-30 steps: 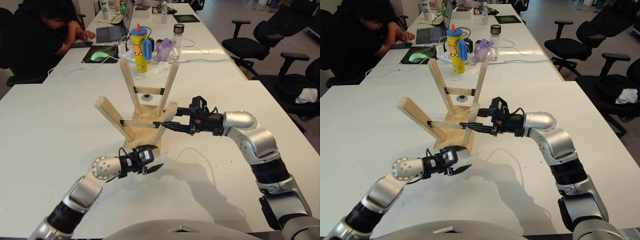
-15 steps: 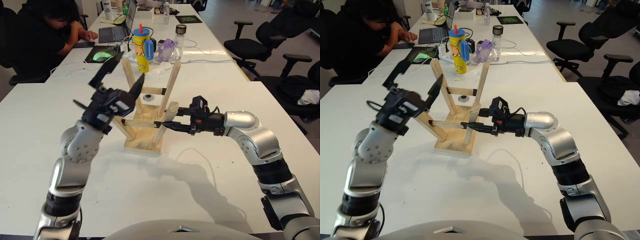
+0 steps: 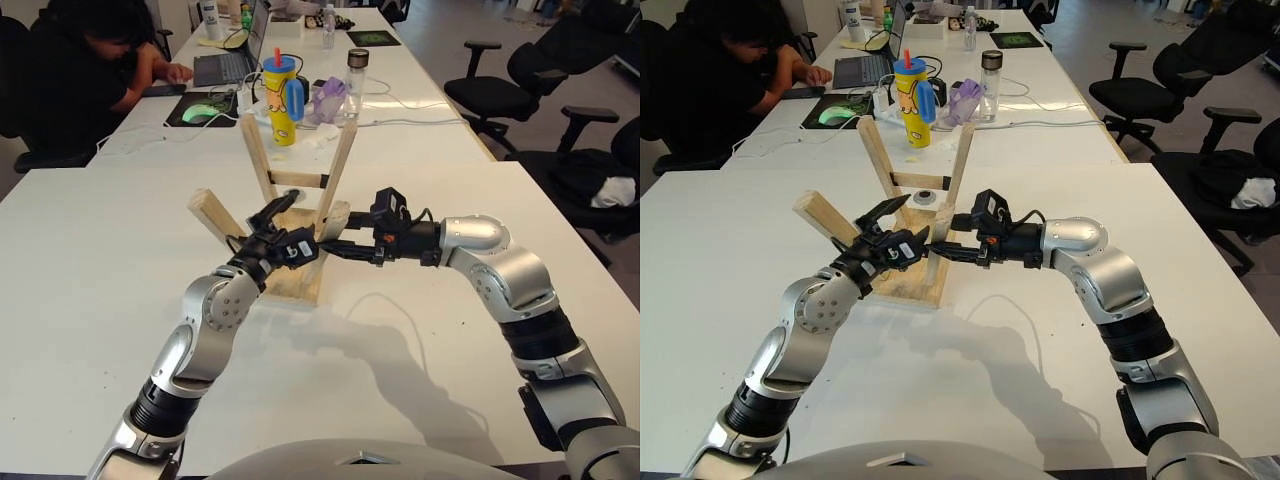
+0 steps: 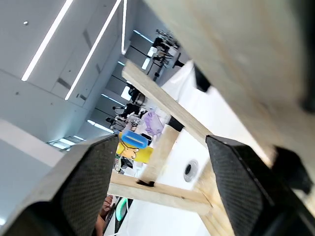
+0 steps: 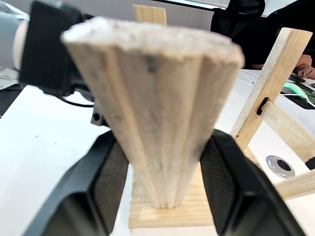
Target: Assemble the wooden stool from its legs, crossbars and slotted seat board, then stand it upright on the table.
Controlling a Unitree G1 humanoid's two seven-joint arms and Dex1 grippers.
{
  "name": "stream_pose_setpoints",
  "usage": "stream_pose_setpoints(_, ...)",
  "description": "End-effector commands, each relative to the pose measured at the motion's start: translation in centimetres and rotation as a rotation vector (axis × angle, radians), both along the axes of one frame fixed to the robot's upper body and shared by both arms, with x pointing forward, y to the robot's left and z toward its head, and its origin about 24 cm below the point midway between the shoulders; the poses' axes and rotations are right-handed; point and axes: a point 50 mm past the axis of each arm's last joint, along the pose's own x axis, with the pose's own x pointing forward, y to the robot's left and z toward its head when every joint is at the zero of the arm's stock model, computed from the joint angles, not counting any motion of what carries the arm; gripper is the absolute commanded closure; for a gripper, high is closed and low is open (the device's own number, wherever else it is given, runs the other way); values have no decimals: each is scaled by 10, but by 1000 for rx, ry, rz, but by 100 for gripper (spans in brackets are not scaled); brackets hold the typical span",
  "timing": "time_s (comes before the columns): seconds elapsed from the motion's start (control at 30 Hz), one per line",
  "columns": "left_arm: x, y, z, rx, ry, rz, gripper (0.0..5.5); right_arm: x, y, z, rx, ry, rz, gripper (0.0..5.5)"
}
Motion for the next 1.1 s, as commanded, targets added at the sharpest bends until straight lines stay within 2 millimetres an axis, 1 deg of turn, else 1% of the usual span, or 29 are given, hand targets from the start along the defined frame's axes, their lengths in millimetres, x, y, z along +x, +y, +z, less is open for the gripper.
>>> stream_pose_setpoints(0.03, -15, 12, 34, -137, -199, 65, 219, -7, 4, -52, -162, 209, 39, 346)
stream_pose_setpoints(0.13, -16, 23, 44, -168, -270, 114, 219, -5, 5, -52, -161, 203, 35, 346)
stream_pose_setpoints(0.17, -15, 25, 40, -147, -256, 125, 219, -5, 5, -53, -160, 203, 32, 346)
stream_pose_setpoints(0.23, -11, 23, 13, -54, -111, 111, 219, -6, 4, -54, -159, 203, 27, 346)
stream_pose_setpoints(0.27, -10, 21, -8, 34, 1, 93, 219, -6, 4, -54, -158, 204, 23, 346)
stream_pose_setpoints(0.3, -10, 20, -25, 78, 88, 72, 219, -6, 3, -55, -159, 205, 18, 346)
stream_pose_setpoints(0.33, -10, 19, -35, 104, 140, 53, 219, -8, 2, -56, -161, 207, 10, 346)
stream_pose_setpoints(0.43, -10, 19, -75, 328, 395, -13, 219, -9, -4, -59, -172, 210, -19, 346)
stream_pose_setpoints(0.47, -10, 20, -82, 365, 432, -29, 219, -10, -5, -59, -167, 212, -30, 346)
stream_pose_setpoints(0.5, -10, 20, -81, 347, 428, -29, 219, -10, -5, -59, -166, 211, -31, 346)
stream_pose_setpoints(0.53, -8, 18, -73, 309, 389, -24, 219, -10, -5, -59, -167, 210, -32, 346)
stream_pose_setpoints(0.57, -3, 14, -60, 232, 320, -16, 219, -9, -5, -59, -165, 207, -35, 346)
stream_pose_setpoints(0.63, 6, 5, -15, -38, 113, -20, 219, -8, -6, -58, -159, 199, -48, 346)
stream_pose_setpoints(0.67, 6, 7, 11, -165, -19, -17, 219, -7, -7, -57, -148, 186, -61, 346)
stream_pose_setpoints(0.7, 2, 10, 32, -302, -122, -38, 219, -6, -7, -56, -131, 167, -73, 346)
stream_pose_setpoints(0.73, -4, 17, 47, -390, -212, -45, 219, -4, -7, -53, -109, 129, -78, 346)
stream_pose_setpoints(0.77, -10, 24, 55, -475, -261, -58, 219, -2, -7, -48, -80, 70, -96, 346)
stream_pose_setpoints(0.83, -14, 37, 60, -570, -288, -35, 219, 1, -8, -39, -18, -4, -115, 346)
stream_pose_setpoints(0.87, -12, 45, 60, -607, -290, -9, 219, 4, -9, -32, 19, -55, -138, 346)
stream_pose_setpoints(0.93, -7, 56, 64, -653, -304, 38, 219, 7, -14, -20, 100, -86, -169, 346)
stream_pose_setpoints(0.97, -4, 63, 68, -681, -319, 65, 219, 8, -16, -15, 140, -92, -181, 308)
stream_pose_setpoints(1.0, -1, 69, 72, -697, -336, 91, 219, 10, -17, -11, 166, -108, -191, 299)
stream_pose_setpoints(1.03, 1, 73, 76, -707, -353, 109, 219, 11, -18, -8, 180, -121, -196, 279)
stream_pose_setpoints(1.07, 3, 82, 82, -730, -372, 144, 219, 11, -18, -5, 197, -132, -198, 257)
stream_pose_setpoints(1.1, 5, 92, 85, -754, -381, 191, 219, 11, -18, -2, 205, -151, -200, 248)
